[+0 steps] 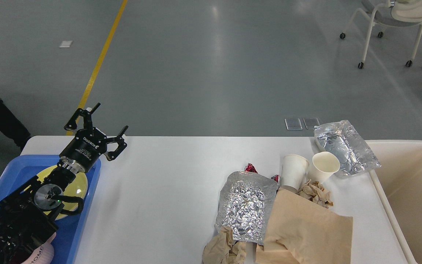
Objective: Tidy desktop
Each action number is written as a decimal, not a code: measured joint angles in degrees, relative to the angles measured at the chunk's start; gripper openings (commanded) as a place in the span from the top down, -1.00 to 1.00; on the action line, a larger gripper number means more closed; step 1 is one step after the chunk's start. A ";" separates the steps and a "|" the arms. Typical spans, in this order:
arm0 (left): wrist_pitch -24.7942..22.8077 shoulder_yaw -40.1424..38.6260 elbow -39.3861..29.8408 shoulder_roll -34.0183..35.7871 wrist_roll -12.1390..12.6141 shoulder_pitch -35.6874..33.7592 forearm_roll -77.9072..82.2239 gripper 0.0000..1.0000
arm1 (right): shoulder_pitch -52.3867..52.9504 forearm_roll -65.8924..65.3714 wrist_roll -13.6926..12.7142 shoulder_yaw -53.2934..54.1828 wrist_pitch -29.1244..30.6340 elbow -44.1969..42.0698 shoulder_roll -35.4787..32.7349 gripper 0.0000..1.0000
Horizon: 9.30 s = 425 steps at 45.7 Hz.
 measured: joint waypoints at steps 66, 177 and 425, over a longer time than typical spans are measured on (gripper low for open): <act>0.00 0.00 0.01 0.00 -0.06 -0.02 0.00 -1.00 | -5.44 11.14 -0.47 19.65 13.34 7.07 10.08 -1.00; 0.00 0.00 0.00 0.00 0.01 0.00 0.00 -1.00 | -18.21 26.26 -1.96 9.99 -11.59 28.86 40.20 1.00; 0.00 -0.04 0.00 0.00 0.02 0.07 0.00 -1.00 | 20.53 -12.05 -1.19 9.38 30.04 7.35 -3.46 1.00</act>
